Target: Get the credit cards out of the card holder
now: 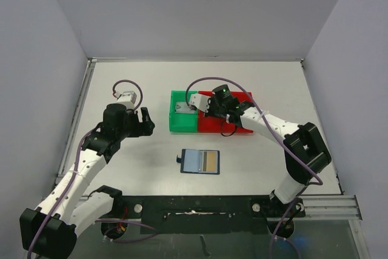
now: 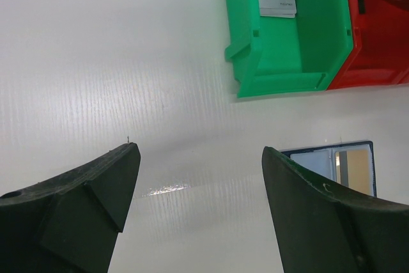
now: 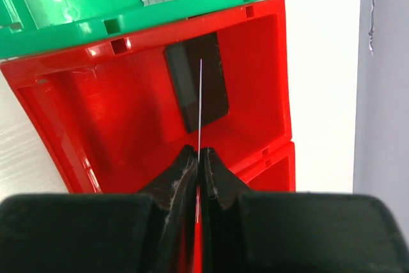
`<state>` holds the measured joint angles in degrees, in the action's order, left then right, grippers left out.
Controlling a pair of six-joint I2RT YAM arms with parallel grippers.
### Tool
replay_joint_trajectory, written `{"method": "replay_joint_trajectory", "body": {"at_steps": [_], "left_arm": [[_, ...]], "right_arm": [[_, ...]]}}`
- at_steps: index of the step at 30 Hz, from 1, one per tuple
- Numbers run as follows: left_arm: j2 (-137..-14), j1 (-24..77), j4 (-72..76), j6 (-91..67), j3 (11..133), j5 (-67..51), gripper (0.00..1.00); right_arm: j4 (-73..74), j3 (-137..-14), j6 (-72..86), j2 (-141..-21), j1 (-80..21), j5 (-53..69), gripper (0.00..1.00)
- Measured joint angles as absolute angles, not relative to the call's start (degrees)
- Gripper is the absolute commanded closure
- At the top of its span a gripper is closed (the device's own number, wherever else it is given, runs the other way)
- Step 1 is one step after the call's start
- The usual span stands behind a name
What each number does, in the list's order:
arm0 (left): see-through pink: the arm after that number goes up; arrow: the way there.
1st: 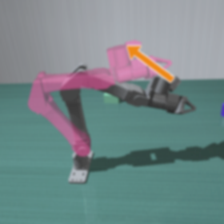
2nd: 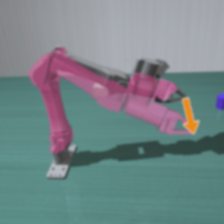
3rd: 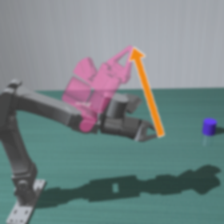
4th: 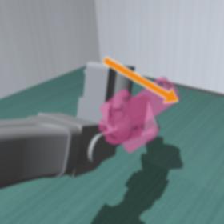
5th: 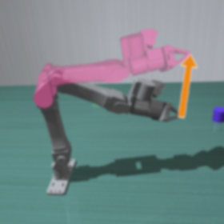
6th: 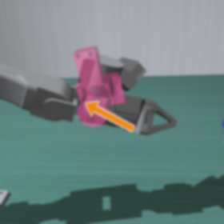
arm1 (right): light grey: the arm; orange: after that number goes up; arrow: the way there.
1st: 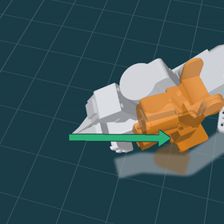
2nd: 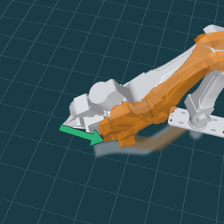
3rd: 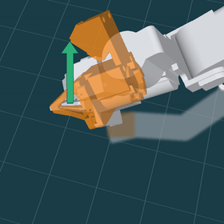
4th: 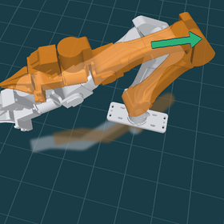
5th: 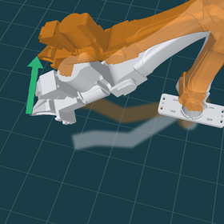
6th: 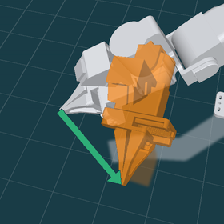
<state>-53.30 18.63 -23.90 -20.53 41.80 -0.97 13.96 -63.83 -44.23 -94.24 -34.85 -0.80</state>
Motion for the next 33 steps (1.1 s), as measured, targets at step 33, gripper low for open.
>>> {"method": "replay_joint_trajectory", "body": {"at_steps": [33], "left_arm": [[-53.23,17.67,-23.83,-20.29,41.8,-1.85,0.23]], "right_arm": [[6.59,-70.43,-53.84,-111.44,-35.03,-9.98,0.82]]}}
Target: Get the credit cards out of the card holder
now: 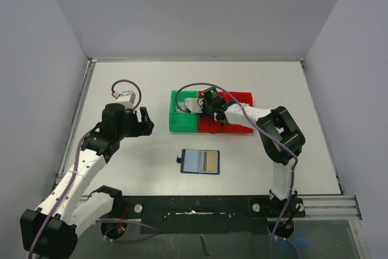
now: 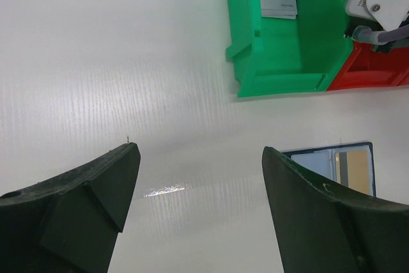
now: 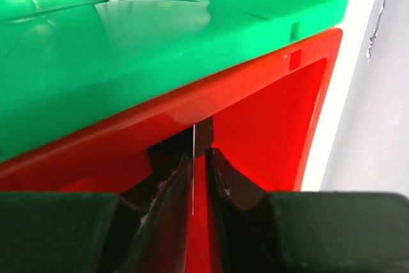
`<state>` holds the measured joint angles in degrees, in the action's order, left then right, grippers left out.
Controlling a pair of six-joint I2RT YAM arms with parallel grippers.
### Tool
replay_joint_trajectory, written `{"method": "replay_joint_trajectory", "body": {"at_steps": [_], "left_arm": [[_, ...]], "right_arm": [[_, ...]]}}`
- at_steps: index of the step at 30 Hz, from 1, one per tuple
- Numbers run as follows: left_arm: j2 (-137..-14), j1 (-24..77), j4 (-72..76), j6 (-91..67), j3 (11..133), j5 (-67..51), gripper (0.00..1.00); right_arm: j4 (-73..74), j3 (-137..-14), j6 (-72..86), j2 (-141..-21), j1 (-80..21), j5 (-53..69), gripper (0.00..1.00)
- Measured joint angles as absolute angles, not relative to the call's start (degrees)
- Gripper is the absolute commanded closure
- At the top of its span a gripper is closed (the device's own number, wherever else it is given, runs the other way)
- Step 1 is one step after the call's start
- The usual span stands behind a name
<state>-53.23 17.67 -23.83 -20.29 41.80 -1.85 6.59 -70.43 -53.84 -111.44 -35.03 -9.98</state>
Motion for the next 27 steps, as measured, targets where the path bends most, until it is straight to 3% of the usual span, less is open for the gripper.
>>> {"method": "replay_joint_trajectory", "body": {"at_steps": [2,12,21,27], "left_arm": [[-53.23,17.58,-23.83,-20.29,41.8,-1.87,0.23],[-53.01,17.52,-23.83,-20.29,41.78,-1.98,0.23],[-52.45,17.41,-23.88,-20.29,41.76,-1.96,0.23],[-50.04,17.04,-23.83,-20.29,41.74,-1.48,0.23]], "right_arm": [[6.24,-70.43,-54.17,-111.44,-35.0,-10.04,0.73],[5.69,-70.28,-54.15,-111.31,-34.94,-8.12,0.65],[7.27,-70.28,-52.82,-110.83,-34.37,-4.49,0.49],[9.5,-70.32,-51.44,-110.83,-33.12,-1.69,0.46]]}}
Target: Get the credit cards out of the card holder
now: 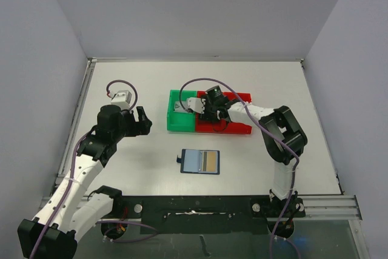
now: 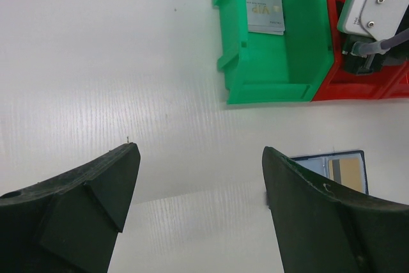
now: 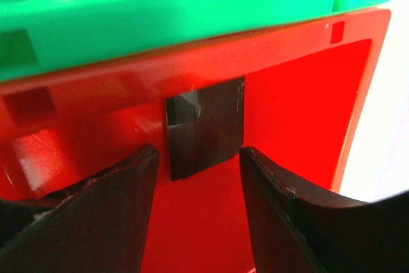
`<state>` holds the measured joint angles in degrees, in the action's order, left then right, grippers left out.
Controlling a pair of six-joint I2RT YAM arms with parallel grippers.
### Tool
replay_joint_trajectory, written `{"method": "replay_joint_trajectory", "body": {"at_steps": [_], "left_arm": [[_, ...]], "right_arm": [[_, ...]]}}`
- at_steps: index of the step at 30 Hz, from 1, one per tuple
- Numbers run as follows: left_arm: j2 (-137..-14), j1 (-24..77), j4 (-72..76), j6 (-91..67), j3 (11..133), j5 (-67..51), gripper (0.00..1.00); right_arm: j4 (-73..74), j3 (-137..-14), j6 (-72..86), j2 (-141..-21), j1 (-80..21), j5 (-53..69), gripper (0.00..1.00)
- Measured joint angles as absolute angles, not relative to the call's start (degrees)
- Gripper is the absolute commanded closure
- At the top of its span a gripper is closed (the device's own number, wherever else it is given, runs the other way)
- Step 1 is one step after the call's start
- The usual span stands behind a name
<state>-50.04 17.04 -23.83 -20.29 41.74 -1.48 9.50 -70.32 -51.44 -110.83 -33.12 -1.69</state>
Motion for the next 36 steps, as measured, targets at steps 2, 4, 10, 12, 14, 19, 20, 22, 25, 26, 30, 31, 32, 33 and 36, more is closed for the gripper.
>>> {"method": "replay_joint_trajectory", "body": {"at_steps": [2,4,10,12,14,19,20,22,25,26,30,31,32,33,36], "left_arm": [[-49.43,17.02,-23.79,-20.29,41.74,-1.32,0.23],[-49.3,17.02,-23.81,-20.29,41.74,-1.3,0.23],[-49.32,16.82,-23.81,-20.29,41.71,-1.3,0.23],[-49.34,16.78,-23.81,-20.29,41.71,-1.28,0.23],[-49.41,16.78,-23.81,-20.29,41.71,-1.3,0.23],[-49.71,16.75,-23.79,-20.29,41.71,-1.3,0.23],[-49.74,16.73,-23.79,-20.29,41.71,-1.3,0.23],[-49.91,16.62,-23.79,-20.29,41.71,-1.3,0.23],[-50.52,16.32,-23.77,-20.29,41.71,-1.28,0.23],[-50.83,16.21,-23.77,-20.29,41.71,-1.3,0.23],[-51.72,15.84,-23.79,-20.29,41.71,-1.3,0.23],[-51.72,15.73,-23.79,-20.29,41.71,-1.3,0.23],[-51.72,15.68,-23.77,-20.29,41.71,-1.3,0.23],[-51.72,15.59,-23.75,-20.29,41.71,-1.26,0.22],[-51.66,15.53,-23.42,-20.34,41.34,-1.13,0.2]], "right_arm": [[9.91,-70.32,-51.03,-110.83,-32.75,-1.32,0.46],[9.87,-70.3,-50.48,-110.8,-32.53,-1.23,0.46],[7.46,-69.6,-45.04,-108.12,-32.18,0.1,0.45],[4.95,-68.14,-42.41,-104.84,-32.18,0.78,0.44],[2.48,-66.94,-40.23,-101.25,-32.18,1.1,0.42],[-5.85,-62.43,-33.52,-90.52,-32.21,0.32,0.29],[-7.7,-61.01,-31.7,-88.18,-32.23,-0.4,0.26],[-10.9,-57.54,-28.16,-83.44,-32.23,-2.17,0.23],[-14.9,-52.42,-22.61,-76.93,-32.23,-5.1,0.14],[-15.86,-50.76,-20.23,-74.91,-32.23,-6.17,0.06],[-16.62,-45.78,-9.47,-69.08,-32.16,-10.76,0.02],[-15.51,-45.08,-5.3,-67.81,-32.16,-12.86,0.02],[-13.96,-44.82,-0.78,-66.72,-32.16,-15.33,0.02],[-12.27,-44.77,3.46,-65.73,-31.97,-17.54,0.02],[-6.79,-44.77,14.44,-62.83,-31.48,-21.91,0.02]]}}
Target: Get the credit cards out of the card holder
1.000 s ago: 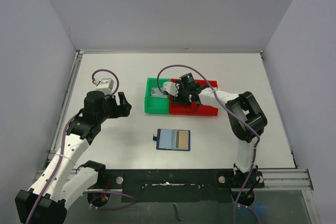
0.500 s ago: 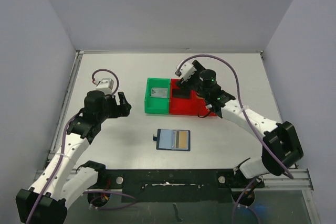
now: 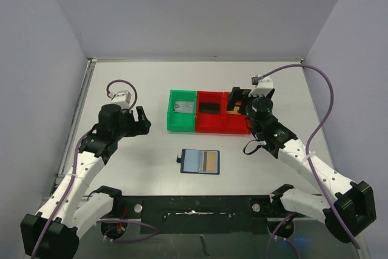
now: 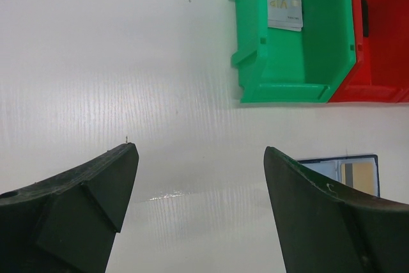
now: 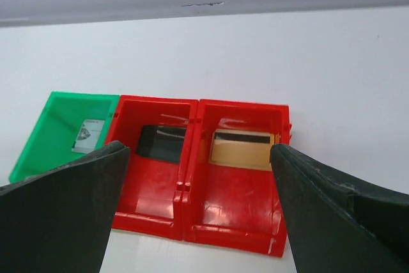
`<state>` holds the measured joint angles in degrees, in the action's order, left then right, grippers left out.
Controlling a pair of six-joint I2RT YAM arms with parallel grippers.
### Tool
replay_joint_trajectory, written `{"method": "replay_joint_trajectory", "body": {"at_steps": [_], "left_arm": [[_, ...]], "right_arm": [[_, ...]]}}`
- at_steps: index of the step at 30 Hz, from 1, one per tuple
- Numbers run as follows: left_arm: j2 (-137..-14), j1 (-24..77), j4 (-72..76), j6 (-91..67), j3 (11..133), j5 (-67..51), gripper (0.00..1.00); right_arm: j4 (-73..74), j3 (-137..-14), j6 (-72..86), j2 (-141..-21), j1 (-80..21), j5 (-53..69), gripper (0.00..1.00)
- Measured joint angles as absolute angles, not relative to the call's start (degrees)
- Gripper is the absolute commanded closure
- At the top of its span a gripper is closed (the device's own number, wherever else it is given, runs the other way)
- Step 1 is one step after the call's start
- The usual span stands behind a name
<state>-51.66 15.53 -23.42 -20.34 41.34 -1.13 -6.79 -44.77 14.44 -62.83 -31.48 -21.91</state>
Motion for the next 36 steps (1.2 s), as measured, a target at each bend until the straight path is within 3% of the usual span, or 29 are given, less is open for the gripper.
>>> {"method": "replay_joint_trajectory", "body": {"at_steps": [4,14,25,36], "left_arm": [[-51.64,15.31,-23.31,-20.47,40.62,-1.13,0.2],[-50.46,13.67,-20.25,-25.1,39.66,-2.61,0.2],[-50.7,14.17,-8.56,-39.31,33.54,-17.76,0.2],[-56.84,34.61,-6.83,-40.8,40.18,-12.73,0.27]], "right_arm": [[-2.35,-42.22,25.32,-58.15,-31.16,-23.7,0.02],[-2.83,-23.79,37.04,-43.33,-31.16,-11.66,0.02],[4.56,-22.79,37.32,-33.74,-31.16,-6.79,0.02],[8.05,-22.79,37.36,-38.37,-31.16,-2.37,0.01]]}}
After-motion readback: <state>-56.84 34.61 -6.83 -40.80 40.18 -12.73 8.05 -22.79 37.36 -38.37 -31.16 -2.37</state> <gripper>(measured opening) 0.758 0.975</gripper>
